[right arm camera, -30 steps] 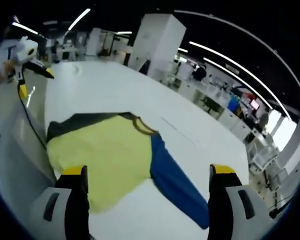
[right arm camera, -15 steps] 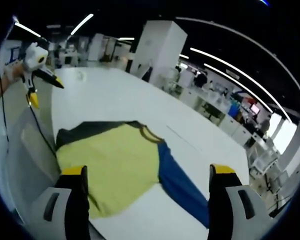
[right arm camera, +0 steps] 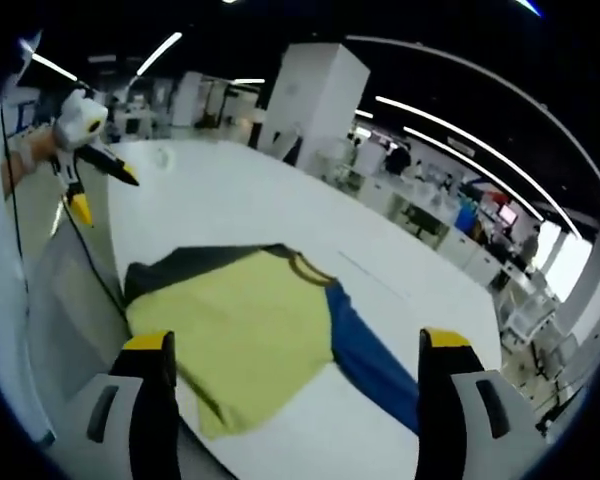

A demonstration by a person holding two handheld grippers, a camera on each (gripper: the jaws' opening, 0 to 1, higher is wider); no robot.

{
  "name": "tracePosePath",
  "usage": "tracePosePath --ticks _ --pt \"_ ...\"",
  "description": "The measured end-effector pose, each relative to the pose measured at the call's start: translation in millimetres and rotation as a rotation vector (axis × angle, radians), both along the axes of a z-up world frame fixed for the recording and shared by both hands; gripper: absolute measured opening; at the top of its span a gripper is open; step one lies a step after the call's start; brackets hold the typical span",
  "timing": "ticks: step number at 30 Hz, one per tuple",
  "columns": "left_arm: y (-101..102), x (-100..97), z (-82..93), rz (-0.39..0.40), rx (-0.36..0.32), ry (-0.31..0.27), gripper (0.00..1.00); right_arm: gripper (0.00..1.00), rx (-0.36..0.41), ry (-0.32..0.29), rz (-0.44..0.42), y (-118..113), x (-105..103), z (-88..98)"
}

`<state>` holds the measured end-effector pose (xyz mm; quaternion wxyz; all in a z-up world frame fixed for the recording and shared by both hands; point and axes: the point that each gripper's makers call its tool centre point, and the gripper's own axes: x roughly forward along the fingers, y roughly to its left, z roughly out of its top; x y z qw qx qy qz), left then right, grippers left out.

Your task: Fold the garment on the visible template until the final outline fits inside the template.

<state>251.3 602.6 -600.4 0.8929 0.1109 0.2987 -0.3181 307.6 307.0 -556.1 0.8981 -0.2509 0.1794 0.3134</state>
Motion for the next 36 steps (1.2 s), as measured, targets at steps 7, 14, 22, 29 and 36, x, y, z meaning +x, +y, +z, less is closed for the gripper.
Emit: tracePosePath --ticks 7,14,22,29,36 --pt "1.2 0.2 -2.1 0.004 0.003 0.004 0.85 1.0 0.014 0.001 -0.027 -0.4 -6.2 -3.5" --pt "4.4 -2.7 -11.9 0.012 0.028 0.025 0.85 1.0 0.029 0.025 -0.045 2.1 -16.0 -12.5" --pt "0.7 -9.3 -19.0 0.014 0.029 0.053 0.85 1.0 0.038 0.052 -0.069 1.5 -21.6 -22.8" --pt "-1.4 -11.5 -26.0 0.008 0.037 0.076 0.84 1.0 0.044 0.065 -0.069 5.4 -24.4 -25.1" --pt "-9.3 -18.9 -36.8 -0.01 0.033 0.114 0.81 1.0 0.04 0.088 -0.067 6.3 -25.6 -31.0"
